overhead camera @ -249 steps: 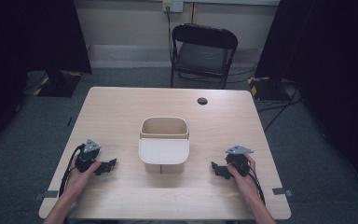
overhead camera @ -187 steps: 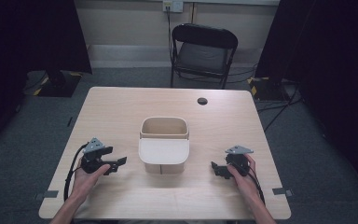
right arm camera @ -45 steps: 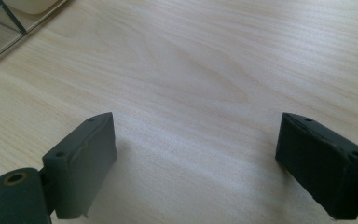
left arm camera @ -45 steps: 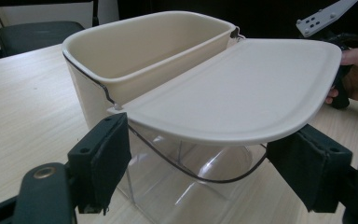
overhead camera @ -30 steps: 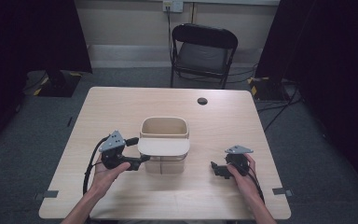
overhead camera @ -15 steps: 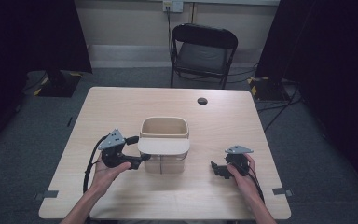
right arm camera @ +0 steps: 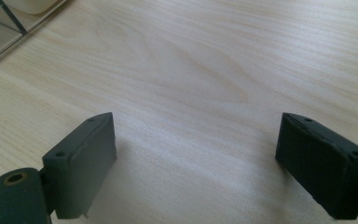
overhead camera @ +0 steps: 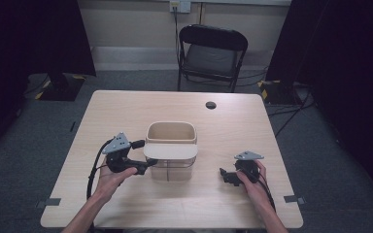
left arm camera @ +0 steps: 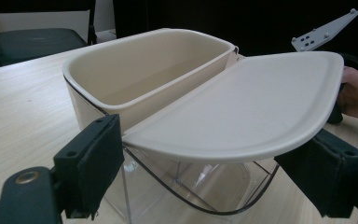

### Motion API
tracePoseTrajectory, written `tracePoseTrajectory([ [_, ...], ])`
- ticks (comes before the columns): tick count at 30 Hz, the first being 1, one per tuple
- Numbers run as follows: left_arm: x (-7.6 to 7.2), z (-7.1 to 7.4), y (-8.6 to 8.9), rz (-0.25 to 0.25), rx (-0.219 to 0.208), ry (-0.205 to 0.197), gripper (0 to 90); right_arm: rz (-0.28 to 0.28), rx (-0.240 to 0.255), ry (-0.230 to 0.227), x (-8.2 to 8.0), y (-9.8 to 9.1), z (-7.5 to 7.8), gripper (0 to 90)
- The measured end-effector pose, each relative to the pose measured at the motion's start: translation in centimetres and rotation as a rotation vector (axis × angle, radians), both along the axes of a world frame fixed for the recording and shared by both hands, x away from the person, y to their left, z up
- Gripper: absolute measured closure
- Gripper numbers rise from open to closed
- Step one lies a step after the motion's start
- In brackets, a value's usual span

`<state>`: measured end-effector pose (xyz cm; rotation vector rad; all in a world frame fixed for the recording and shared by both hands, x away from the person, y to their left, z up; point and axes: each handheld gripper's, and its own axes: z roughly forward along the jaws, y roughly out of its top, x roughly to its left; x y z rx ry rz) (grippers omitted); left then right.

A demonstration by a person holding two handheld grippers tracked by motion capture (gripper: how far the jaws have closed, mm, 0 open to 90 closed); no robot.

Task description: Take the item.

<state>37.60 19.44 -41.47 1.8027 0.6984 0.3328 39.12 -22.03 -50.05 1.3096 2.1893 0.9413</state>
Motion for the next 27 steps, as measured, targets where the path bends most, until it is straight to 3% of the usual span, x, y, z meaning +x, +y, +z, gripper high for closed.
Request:
tracePoseTrajectory([
  [20,0.16,0.46,-0.04,-0.002,0.01,-0.031,17.8,0.0,0.0,0.0,0.0,0.0,0.0,11.5],
  [27,0.2,0.42,-0.04,0.006,-0.011,-0.03,17.9,-0.001,0.0,0.0,0.0,0.0,0.0,11.5],
])
